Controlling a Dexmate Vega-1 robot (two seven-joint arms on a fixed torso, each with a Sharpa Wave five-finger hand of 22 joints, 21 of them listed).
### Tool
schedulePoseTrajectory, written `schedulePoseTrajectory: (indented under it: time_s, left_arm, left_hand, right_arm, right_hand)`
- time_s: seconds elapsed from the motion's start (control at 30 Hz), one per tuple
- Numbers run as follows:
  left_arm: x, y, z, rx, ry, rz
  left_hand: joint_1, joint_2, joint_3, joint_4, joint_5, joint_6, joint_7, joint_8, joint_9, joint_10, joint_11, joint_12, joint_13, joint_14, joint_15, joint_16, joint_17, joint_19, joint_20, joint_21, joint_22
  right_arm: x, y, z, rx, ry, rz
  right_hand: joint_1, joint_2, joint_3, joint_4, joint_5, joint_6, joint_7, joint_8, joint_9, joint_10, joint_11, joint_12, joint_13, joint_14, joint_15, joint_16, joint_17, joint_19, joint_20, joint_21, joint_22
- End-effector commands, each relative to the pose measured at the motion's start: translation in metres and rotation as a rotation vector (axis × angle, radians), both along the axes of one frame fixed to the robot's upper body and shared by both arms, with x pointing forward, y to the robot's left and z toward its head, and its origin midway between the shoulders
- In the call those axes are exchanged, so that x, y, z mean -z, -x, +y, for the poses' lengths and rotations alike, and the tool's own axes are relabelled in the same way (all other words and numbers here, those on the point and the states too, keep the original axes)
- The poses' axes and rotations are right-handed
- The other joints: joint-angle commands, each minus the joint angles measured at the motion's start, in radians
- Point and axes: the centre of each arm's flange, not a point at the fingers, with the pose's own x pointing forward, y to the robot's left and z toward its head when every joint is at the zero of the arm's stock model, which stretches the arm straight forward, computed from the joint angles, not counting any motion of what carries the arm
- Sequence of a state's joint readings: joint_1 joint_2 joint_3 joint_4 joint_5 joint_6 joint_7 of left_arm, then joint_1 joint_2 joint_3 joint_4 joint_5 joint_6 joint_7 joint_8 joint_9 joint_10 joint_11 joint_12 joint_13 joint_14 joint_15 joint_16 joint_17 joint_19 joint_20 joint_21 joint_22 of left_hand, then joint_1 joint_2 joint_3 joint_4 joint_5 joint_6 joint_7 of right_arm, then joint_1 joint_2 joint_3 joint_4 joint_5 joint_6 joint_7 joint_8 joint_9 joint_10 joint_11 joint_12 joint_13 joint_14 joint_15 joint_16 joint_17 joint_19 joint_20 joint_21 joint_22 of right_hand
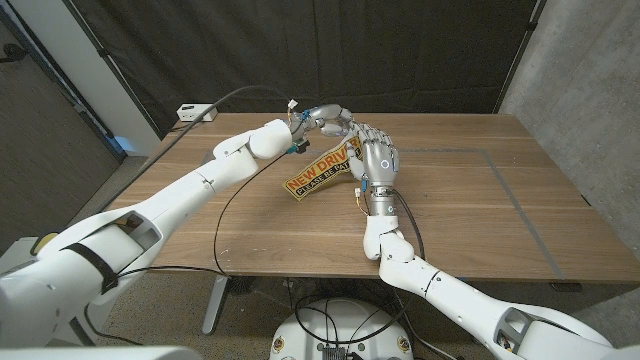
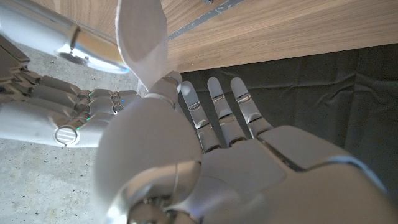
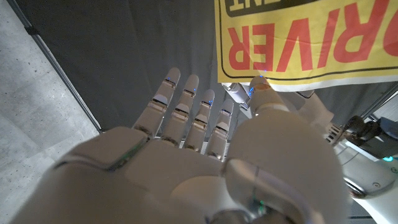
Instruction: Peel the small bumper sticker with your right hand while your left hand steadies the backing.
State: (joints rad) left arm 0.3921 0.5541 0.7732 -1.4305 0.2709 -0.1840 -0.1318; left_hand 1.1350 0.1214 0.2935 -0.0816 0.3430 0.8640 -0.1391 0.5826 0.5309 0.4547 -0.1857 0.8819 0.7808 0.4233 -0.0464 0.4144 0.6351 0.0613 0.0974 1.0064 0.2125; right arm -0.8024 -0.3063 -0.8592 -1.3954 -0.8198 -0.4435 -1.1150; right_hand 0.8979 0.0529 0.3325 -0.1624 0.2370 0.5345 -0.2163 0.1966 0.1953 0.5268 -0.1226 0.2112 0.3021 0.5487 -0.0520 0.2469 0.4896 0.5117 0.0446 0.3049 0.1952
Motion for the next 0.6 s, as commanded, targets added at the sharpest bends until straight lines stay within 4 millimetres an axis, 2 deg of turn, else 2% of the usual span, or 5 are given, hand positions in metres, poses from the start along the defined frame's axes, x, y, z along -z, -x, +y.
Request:
schedulePoseTrajectory:
  time_s: [0.03,0.13,0.27,0.37,0.6]
  left_arm:
    - [0.002,0.002,-0.013,0.024,-0.023,0.015]
    - [0.003,0.003,-0.013,0.034,-0.014,0.022]
    - [0.003,0.005,-0.012,0.039,-0.001,0.015]
    - [0.003,0.007,-0.009,0.035,0.011,0.007]
    - [0.006,0.010,-0.001,0.009,0.051,-0.030]
  left_hand:
    - [0.001,-0.008,-0.006,-0.001,0.013,-0.003,0.002,0.011,0.008,-0.003,0.002,0.010,0.005,0.000,-0.107,-0.004,0.005,-0.014,0.003,0.006,0.000]
    - [0.002,-0.008,-0.007,-0.001,0.017,-0.002,-0.003,0.015,0.013,-0.004,0.001,0.011,0.008,-0.001,-0.105,-0.007,0.007,-0.015,0.004,0.008,-0.001]
    - [0.003,-0.008,-0.010,-0.001,0.023,-0.004,0.001,0.019,0.018,-0.006,0.004,0.011,0.011,0.000,-0.106,-0.009,0.010,-0.016,0.003,0.010,-0.001]
    - [0.004,-0.008,-0.011,0.000,0.026,-0.006,0.001,0.020,0.021,-0.005,0.003,0.012,0.012,0.001,-0.104,-0.011,0.011,-0.017,0.004,0.011,-0.002]
    - [0.006,-0.007,-0.013,0.000,0.033,-0.008,0.003,0.026,0.027,-0.008,0.003,0.012,0.017,0.003,-0.104,-0.015,0.015,-0.018,0.004,0.015,-0.003]
  right_arm:
    - [-0.004,-0.003,0.000,0.033,0.044,-0.026]
    - [-0.004,-0.004,0.002,0.039,0.062,-0.047]
    - [-0.005,-0.005,0.004,0.039,0.075,-0.070]
    - [-0.004,-0.005,0.004,0.032,0.078,-0.094]
    - [-0.003,-0.002,0.004,0.025,0.068,-0.129]
  right_hand:
    - [0.028,0.017,0.000,0.002,0.007,0.061,0.000,0.025,0.000,0.029,-0.016,0.015,0.007,0.032,-0.168,0.038,0.037,0.002,-0.006,0.006,0.002]
    - [0.086,0.027,-0.005,-0.008,0.017,0.150,0.011,0.042,-0.003,0.129,-0.050,0.064,0.024,0.104,-0.177,0.111,0.109,0.015,-0.022,0.013,0.002]
    - [0.132,0.033,-0.016,0.000,0.031,0.326,0.014,0.079,0.000,0.304,-0.050,0.164,0.068,0.186,-0.181,0.174,0.187,0.025,-0.042,0.020,0.003]
    - [0.167,0.043,-0.024,0.001,0.033,0.495,0.029,0.133,0.013,0.447,-0.056,0.265,0.118,0.250,-0.184,0.202,0.239,0.042,-0.056,0.031,0.004]
    - [0.192,0.050,-0.021,-0.002,0.036,0.537,0.046,0.147,0.015,0.489,-0.059,0.307,0.147,0.289,-0.185,0.208,0.260,0.051,-0.073,0.038,0.005]
